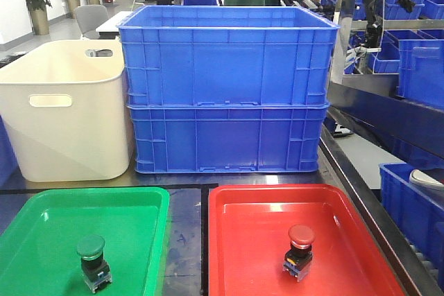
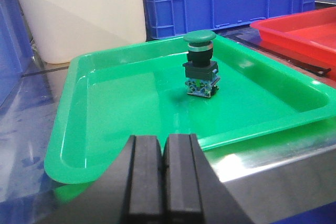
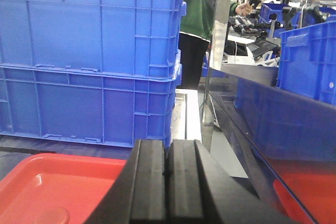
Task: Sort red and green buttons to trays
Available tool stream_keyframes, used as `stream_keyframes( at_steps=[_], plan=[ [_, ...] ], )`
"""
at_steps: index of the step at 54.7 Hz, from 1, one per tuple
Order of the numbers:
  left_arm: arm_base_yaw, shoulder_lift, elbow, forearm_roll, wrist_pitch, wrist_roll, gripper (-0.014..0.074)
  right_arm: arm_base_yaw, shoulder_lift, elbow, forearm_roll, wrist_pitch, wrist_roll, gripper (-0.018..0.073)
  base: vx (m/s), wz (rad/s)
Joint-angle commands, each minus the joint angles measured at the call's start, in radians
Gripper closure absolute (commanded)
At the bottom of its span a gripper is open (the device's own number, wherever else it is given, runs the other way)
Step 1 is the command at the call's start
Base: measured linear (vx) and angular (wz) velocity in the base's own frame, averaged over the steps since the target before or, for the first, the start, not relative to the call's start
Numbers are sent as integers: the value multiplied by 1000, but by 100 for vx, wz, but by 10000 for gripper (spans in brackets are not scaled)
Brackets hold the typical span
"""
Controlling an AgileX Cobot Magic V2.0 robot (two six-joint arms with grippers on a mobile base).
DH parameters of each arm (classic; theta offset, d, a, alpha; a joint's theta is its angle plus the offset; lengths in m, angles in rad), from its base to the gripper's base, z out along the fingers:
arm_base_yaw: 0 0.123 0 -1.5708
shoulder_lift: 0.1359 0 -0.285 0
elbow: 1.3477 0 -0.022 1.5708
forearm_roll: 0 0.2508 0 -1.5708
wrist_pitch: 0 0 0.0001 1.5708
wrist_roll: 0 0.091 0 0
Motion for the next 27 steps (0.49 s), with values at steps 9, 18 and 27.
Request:
stream_keyframes(
  at_steps=[9,18,27],
  plan=[
    [-4,-3,-26,-1,-79,-9,602,-3,-4,0,425,-72,-401,567,0,0],
    [-4,-3,-26,-1,-79,-9,602,-3,-110,113,834,-93,-788,567,0,0],
    [-4,-3,-26,-1,-79,-9,602,-3,-338,298,849,-94,-788,567,0,0]
  ],
)
